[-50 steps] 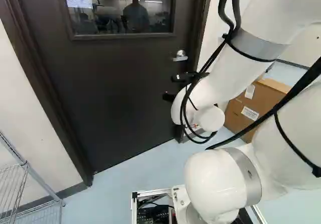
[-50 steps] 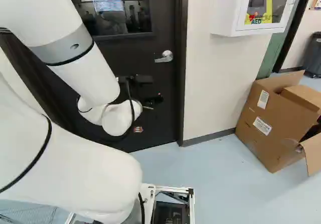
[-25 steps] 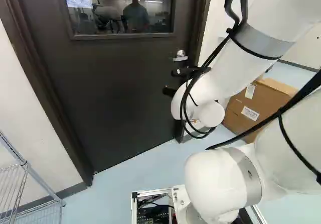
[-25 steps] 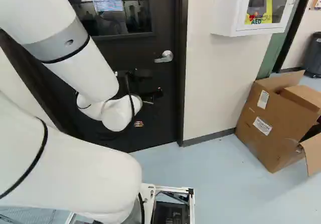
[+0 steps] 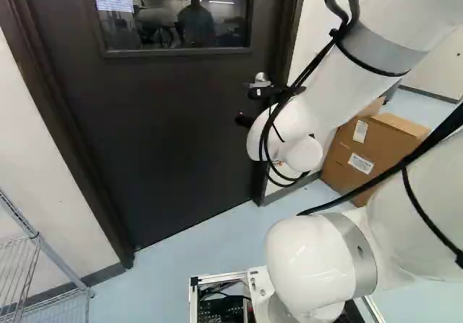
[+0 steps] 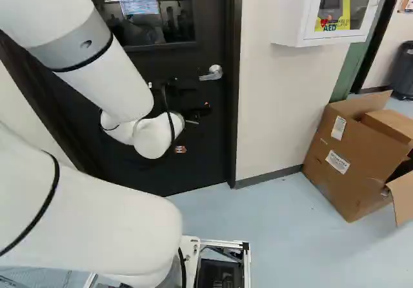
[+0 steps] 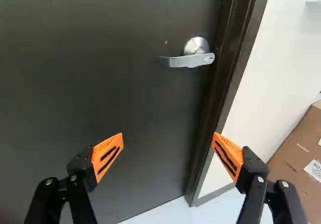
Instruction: Open the door and move inside
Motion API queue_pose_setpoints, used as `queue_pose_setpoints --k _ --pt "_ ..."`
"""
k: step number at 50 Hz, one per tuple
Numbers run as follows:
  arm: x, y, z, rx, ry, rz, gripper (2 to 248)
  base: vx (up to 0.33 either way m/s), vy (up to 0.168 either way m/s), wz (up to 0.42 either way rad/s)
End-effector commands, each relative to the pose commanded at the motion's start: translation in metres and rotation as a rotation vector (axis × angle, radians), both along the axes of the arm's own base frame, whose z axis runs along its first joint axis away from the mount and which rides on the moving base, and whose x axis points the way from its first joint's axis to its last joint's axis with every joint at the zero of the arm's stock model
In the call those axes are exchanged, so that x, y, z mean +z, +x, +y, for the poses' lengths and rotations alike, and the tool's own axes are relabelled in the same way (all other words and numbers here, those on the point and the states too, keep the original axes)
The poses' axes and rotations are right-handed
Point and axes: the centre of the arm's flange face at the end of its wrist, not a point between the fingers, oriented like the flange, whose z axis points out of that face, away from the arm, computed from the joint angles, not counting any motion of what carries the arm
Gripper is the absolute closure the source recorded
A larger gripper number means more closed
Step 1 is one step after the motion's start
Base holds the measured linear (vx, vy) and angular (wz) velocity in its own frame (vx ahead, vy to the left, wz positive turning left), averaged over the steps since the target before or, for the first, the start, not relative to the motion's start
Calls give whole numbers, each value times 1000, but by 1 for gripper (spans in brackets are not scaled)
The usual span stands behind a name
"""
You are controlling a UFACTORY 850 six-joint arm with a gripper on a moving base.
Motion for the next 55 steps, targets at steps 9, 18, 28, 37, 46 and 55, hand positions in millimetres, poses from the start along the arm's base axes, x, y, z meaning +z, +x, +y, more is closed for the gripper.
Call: queue_pose_setpoints --k 9,18,28,37,46,55 --pt "10 9 -2 -6 -1 -21 3 0 0 0" --pt "19 17 -4 -3 -7 -43 3 0 0 0" --pt "31 27 -5 8 -19 -73 3 0 0 0" --pt "41 37 -6 27 -38 -101 3 0 0 0" --pt "52 48 -9 51 -64 -128 3 0 0 0" --pt "63 61 -14 74 -92 -154 3 0 0 0"
